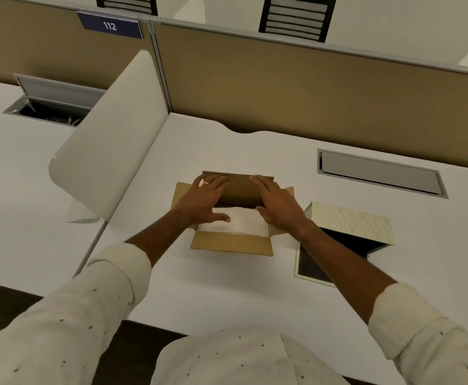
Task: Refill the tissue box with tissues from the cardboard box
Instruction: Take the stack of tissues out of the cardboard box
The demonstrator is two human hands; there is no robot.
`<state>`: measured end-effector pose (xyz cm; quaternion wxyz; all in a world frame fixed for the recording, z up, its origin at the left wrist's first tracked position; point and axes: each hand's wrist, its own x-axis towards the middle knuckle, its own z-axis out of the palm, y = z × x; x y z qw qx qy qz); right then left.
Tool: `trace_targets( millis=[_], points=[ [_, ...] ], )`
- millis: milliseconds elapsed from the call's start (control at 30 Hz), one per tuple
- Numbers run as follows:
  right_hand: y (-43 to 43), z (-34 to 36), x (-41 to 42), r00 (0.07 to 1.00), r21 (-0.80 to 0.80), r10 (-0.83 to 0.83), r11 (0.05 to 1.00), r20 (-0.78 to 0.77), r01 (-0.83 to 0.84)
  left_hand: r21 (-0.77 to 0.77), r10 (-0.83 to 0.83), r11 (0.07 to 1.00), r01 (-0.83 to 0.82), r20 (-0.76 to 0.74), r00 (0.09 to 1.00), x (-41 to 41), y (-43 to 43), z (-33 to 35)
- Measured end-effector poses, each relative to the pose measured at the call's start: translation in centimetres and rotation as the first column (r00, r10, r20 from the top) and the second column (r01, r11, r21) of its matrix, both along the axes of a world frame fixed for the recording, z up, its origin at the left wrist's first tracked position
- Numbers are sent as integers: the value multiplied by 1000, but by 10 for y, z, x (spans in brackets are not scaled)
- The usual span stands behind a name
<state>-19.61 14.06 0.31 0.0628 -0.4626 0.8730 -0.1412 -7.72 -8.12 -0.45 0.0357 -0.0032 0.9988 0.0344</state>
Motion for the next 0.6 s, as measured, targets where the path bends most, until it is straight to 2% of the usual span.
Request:
trace_targets(
  millis=[167,300,433,600],
  points=[
    [-14,3,-22,999,116,-46,992,29,43,30,-1,1000,0,41,999,-19,-5,4],
    [-20,-4,-32,996,227,-47,974,78,28,73,60,995,-73,157,986,-33,-14,0],
    [-21,-20,-42,979,339,-100,940,180,34,257,157,939,-230,275,948,-40,-22,-12],
    [-17,-39,-45,977,341,-85,940,196,14,361,174,899,-246,221,960,-39,-24,-34]
  ],
)
